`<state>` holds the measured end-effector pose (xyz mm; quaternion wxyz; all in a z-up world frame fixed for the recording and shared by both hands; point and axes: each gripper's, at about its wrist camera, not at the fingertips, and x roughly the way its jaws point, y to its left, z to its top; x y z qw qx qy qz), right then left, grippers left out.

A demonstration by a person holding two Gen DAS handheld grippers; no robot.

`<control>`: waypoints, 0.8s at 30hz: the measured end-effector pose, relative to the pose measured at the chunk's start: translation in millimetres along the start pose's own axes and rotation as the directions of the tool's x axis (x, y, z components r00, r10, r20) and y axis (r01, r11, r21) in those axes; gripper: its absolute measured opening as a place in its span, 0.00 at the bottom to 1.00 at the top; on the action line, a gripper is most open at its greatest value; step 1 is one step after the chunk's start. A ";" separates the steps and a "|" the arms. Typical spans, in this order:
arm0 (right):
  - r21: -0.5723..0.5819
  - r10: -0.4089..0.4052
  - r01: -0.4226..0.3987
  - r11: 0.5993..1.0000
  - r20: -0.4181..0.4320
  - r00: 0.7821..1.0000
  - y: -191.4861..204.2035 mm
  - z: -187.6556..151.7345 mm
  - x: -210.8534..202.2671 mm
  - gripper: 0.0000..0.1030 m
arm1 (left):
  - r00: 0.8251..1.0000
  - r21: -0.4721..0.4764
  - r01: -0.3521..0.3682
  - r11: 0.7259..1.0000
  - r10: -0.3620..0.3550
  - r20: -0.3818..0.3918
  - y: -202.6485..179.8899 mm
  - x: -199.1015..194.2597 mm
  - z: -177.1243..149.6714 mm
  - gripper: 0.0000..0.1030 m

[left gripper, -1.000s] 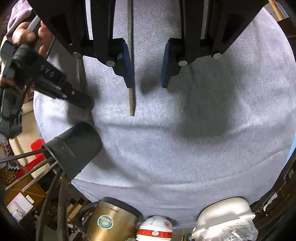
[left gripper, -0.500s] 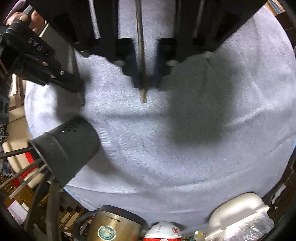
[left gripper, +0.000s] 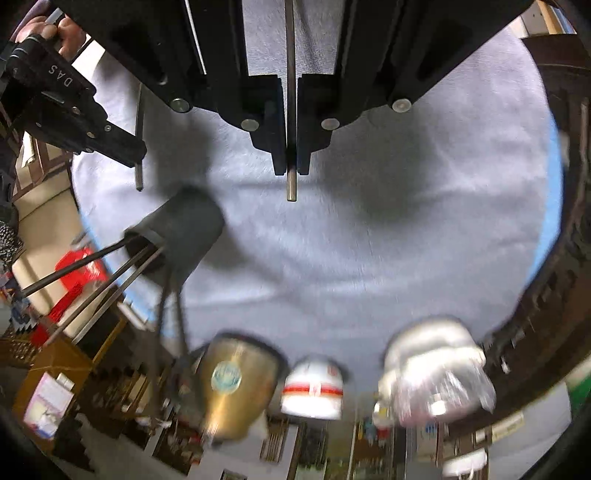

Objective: Organize utensils
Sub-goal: 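Lift the chopsticks with both tools up over the grey cup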

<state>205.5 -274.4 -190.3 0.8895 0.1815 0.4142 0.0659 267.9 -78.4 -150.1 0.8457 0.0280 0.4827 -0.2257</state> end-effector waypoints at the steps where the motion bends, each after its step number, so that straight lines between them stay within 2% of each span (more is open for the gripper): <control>1: -0.008 0.004 -0.004 1.000 0.026 1.000 2.8 1.2 -8.7 0.06 | 0.999 0.007 0.004 1.000 -0.004 0.035 -2.4 -14.7 2.0 0.05; 5: -0.028 0.035 -0.031 0.999 0.136 0.990 14.3 7.2 -47.6 0.06 | 0.992 0.026 0.010 1.000 -0.013 0.129 -13.8 -47.6 17.6 0.05; 11: -0.029 0.050 -0.044 0.999 0.275 0.960 23.5 6.4 -88.7 0.06 | 0.974 0.050 0.021 0.999 -0.031 0.224 -30.7 -84.9 21.2 0.05; 17: -0.017 0.046 -0.043 0.999 0.379 0.924 20.5 11.2 -120.1 0.06 | 0.958 0.074 0.028 0.997 -0.048 0.281 -45.3 -105.0 27.9 0.05; 24: -0.039 0.015 0.004 0.999 0.477 0.879 29.0 28.5 -149.3 0.06 | 0.941 0.083 0.029 0.996 -0.055 0.333 -59.7 -118.1 48.2 0.05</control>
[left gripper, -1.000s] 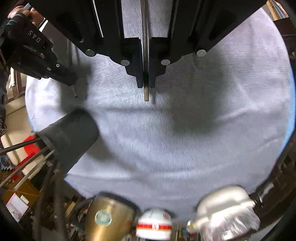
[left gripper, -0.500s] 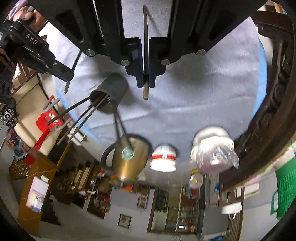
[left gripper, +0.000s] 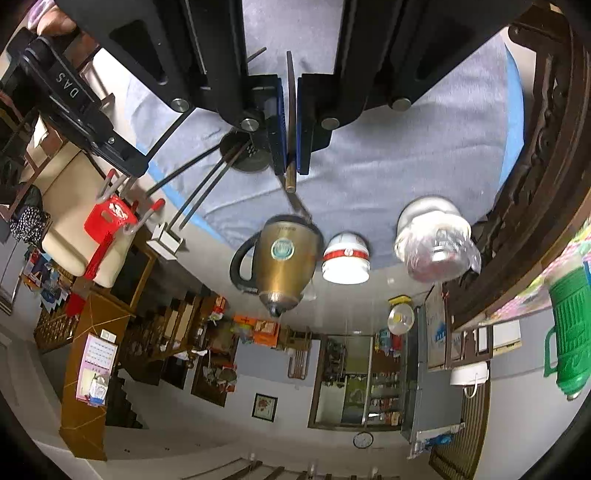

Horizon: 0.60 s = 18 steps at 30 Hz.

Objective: Organize utensils
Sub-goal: 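Lift the chopsticks with both tools up over the grey cup, then lower both held chopsticks down into the grey cup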

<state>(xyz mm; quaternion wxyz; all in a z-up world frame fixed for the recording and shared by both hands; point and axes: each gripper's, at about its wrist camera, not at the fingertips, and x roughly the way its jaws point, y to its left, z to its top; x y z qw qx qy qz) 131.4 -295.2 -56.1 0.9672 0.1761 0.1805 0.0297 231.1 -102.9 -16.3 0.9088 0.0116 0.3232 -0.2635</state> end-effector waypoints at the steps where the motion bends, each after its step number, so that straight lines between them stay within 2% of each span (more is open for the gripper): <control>1: -0.008 -0.009 0.009 1.000 0.015 1.000 1.5 4.5 -1.3 0.06 | 1.000 0.000 0.001 1.000 -0.001 0.007 -1.4 -0.8 2.9 0.05; 11: -0.029 -0.072 0.077 0.997 0.154 0.986 1.3 45.3 -11.5 0.06 | 0.992 -0.005 0.015 1.000 -0.014 0.128 -23.7 -15.3 49.7 0.05; 18: -0.040 -0.145 0.164 0.986 0.300 0.943 1.3 65.9 -20.8 0.06 | 0.972 -0.029 0.030 0.999 -0.023 0.235 -35.9 -18.9 64.6 0.05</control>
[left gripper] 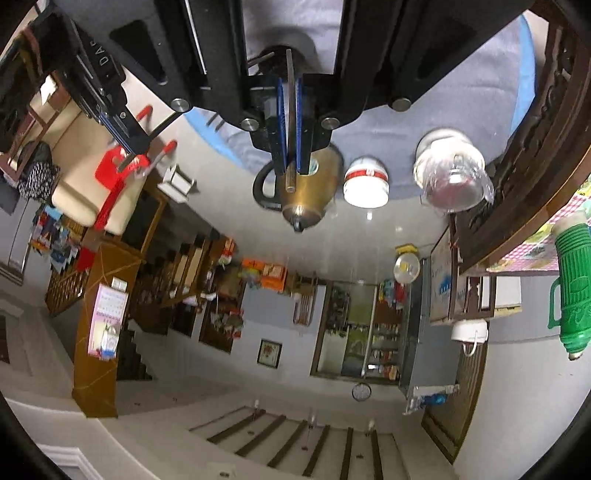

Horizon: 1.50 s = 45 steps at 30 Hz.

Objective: Organize utensils
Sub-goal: 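Lower both held chopsticks down into the grey cup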

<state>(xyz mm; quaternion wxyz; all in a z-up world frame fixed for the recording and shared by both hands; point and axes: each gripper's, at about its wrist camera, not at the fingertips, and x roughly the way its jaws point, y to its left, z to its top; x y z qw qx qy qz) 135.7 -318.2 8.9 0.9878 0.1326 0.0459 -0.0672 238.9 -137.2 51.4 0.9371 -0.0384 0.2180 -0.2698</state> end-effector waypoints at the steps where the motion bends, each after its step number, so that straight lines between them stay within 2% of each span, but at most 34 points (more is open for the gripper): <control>1: -0.012 -0.020 0.020 1.000 0.025 0.999 0.3 0.1 1.1 0.06 | 1.000 -0.003 0.001 1.000 -0.001 0.008 -1.3 2.1 -1.6 0.05; 3: -0.021 -0.038 0.039 0.999 0.035 0.999 0.1 -1.8 5.7 0.06 | 1.000 -0.008 0.004 1.000 -0.004 0.018 -2.6 6.7 -5.4 0.05; 11: 0.000 -0.068 0.068 0.998 -0.011 0.998 -6.3 -17.5 21.8 0.06 | 1.000 -0.023 -0.009 1.000 0.009 0.008 -3.0 21.3 -21.4 0.05; 29: 0.008 -0.067 0.068 0.998 -0.014 0.998 -8.1 -18.1 25.9 0.06 | 0.996 0.017 -0.091 0.996 0.090 0.019 -12.8 35.4 -31.3 0.05; 45: 0.043 -0.083 0.085 0.995 -0.043 0.996 -9.7 -24.8 34.0 0.06 | 0.993 0.044 -0.117 0.992 0.117 0.005 -25.7 53.8 -37.7 0.05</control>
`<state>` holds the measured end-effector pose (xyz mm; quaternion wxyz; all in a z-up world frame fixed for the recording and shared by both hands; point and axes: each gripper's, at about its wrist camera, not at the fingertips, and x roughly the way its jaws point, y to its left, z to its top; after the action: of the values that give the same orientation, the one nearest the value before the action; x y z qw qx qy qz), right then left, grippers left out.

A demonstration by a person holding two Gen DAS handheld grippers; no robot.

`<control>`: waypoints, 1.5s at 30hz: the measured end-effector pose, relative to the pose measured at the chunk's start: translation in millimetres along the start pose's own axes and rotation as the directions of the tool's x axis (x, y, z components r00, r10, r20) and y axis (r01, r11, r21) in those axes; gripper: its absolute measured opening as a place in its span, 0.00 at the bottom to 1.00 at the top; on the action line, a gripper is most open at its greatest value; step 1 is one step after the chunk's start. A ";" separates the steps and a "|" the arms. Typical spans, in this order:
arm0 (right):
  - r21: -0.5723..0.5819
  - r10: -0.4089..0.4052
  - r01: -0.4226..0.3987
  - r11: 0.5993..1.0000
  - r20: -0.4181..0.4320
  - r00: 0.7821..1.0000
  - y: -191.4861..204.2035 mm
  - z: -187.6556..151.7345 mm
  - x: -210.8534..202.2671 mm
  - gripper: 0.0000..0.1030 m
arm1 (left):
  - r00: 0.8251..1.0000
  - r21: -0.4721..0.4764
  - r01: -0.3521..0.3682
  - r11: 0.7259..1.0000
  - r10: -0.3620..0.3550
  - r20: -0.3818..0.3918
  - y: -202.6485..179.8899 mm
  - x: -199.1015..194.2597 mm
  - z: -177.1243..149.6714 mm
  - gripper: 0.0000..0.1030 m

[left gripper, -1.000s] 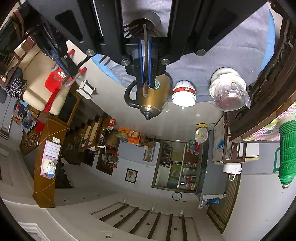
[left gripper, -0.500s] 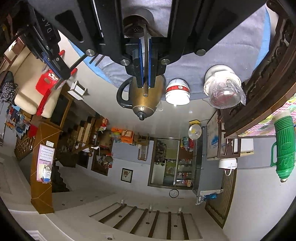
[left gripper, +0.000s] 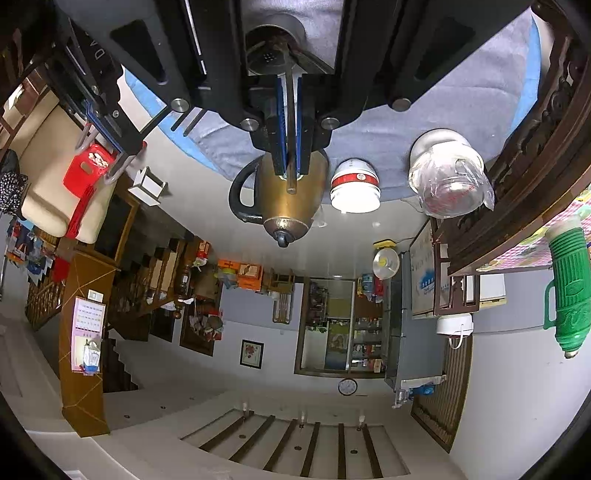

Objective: Organize utensils
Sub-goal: 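Lower both held chopsticks down into the grey cup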

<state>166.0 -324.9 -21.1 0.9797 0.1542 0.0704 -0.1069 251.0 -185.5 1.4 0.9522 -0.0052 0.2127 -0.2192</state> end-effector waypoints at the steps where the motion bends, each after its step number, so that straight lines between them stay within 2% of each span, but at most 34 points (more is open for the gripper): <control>1: 0.005 0.001 -0.001 1.000 -0.004 1.000 -0.4 -0.8 1.4 0.06 | 1.000 0.003 -0.002 1.000 0.002 0.000 -0.6 1.1 -0.5 0.05; 12: 0.031 -0.004 0.005 1.000 -0.031 1.000 -2.2 -6.7 7.0 0.06 | 1.000 0.029 -0.010 1.000 0.010 -0.004 -11.7 8.9 -5.9 0.05; 30: 0.058 -0.009 0.013 0.998 -0.071 0.997 -4.6 -24.5 19.2 0.06 | 0.999 0.046 -0.017 0.999 0.018 -0.033 -9.1 26.5 -14.6 0.06; 45: 0.073 -0.004 0.011 0.997 -0.087 0.996 -7.5 -36.2 22.0 0.06 | 0.997 0.114 -0.064 0.991 0.068 -0.029 -15.5 30.3 -24.5 0.06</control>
<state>181.8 -324.5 -61.1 0.9690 0.1942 0.1095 -0.1063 259.2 -210.2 -31.5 0.9541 0.0594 0.2155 -0.1993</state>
